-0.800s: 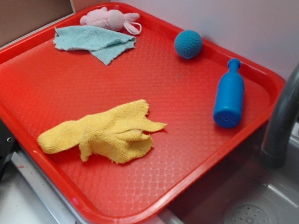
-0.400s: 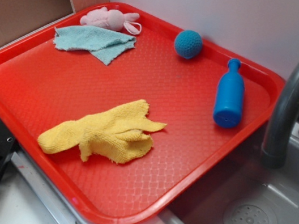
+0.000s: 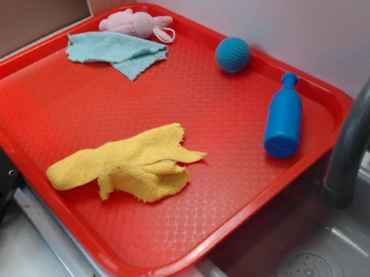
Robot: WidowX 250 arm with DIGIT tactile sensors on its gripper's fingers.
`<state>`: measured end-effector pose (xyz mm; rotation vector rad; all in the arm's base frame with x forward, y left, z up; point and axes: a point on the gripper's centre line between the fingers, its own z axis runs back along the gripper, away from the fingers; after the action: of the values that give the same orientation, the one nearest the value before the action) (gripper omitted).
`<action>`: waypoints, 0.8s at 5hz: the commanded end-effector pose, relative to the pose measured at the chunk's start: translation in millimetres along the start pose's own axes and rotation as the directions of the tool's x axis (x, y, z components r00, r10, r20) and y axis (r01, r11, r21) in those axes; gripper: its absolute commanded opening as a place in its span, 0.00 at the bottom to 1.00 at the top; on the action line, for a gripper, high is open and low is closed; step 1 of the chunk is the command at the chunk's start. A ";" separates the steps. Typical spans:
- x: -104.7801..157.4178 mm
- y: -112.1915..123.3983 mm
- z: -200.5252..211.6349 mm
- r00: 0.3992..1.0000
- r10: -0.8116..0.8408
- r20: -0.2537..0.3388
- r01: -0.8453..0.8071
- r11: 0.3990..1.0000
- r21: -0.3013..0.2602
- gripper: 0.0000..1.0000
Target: Grab the blue ball.
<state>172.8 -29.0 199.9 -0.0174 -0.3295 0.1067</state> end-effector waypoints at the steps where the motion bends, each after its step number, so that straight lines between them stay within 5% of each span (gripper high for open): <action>1: 69.4 -7.2 -47.3 0.996 0.027 0.079 -0.027 1.000 -0.003 1.00; 4: 125.9 -15.1 -132.9 0.998 -0.015 0.064 0.018 0.999 -0.034 1.00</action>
<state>323.3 -32.8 92.3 -0.0462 -0.3251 0.0790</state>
